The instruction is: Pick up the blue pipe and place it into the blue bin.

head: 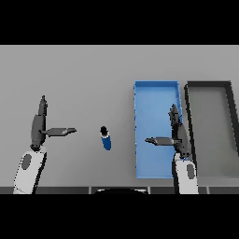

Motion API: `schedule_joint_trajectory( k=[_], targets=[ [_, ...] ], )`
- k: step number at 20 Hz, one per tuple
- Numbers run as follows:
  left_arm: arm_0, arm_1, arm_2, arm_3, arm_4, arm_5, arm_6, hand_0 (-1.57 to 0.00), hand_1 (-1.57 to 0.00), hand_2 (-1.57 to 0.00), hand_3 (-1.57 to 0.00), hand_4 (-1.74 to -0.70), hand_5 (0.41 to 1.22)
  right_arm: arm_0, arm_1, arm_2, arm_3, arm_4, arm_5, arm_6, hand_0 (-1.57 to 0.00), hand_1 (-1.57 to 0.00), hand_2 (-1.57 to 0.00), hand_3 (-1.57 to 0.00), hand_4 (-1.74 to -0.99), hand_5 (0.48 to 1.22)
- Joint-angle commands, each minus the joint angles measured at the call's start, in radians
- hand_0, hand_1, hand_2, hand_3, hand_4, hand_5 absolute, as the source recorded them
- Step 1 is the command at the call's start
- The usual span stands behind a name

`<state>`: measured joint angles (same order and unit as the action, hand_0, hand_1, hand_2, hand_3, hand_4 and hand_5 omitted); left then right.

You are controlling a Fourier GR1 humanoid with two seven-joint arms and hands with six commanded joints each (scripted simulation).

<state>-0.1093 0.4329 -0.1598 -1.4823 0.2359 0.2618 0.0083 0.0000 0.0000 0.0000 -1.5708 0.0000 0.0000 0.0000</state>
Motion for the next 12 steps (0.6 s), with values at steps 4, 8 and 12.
schedule_joint_trajectory(
  k=[4, 8, 12],
  targets=[
    [-0.002, -0.010, -0.009, -0.006, -0.009, 0.009, -0.003, 0.00, 0.00, 0.00, 0.00, -1.19, 0.605, 0.000, -0.012, -0.010, 0.001, -0.010, 0.007, 0.000, 0.00, 0.00, 0.00, 0.00, -1.254, 0.598],
    [0.044, 0.106, -0.030, -0.014, 0.033, -0.197, -0.075, 0.00, 0.00, 0.00, 0.00, -1.19, 0.606, 0.077, -0.120, 0.032, -0.046, 0.073, 0.063, -0.078, 0.00, 0.00, 0.00, 0.00, -1.255, 0.597],
    [0.047, 0.150, -0.048, 0.000, 0.048, -0.308, -0.106, 0.00, 0.00, 0.00, 0.00, -1.18, 0.603, 0.122, -0.162, 0.076, -0.112, 0.142, 0.074, -0.054, 0.00, 0.00, 0.00, 0.00, -1.241, 0.594]
  ],
)
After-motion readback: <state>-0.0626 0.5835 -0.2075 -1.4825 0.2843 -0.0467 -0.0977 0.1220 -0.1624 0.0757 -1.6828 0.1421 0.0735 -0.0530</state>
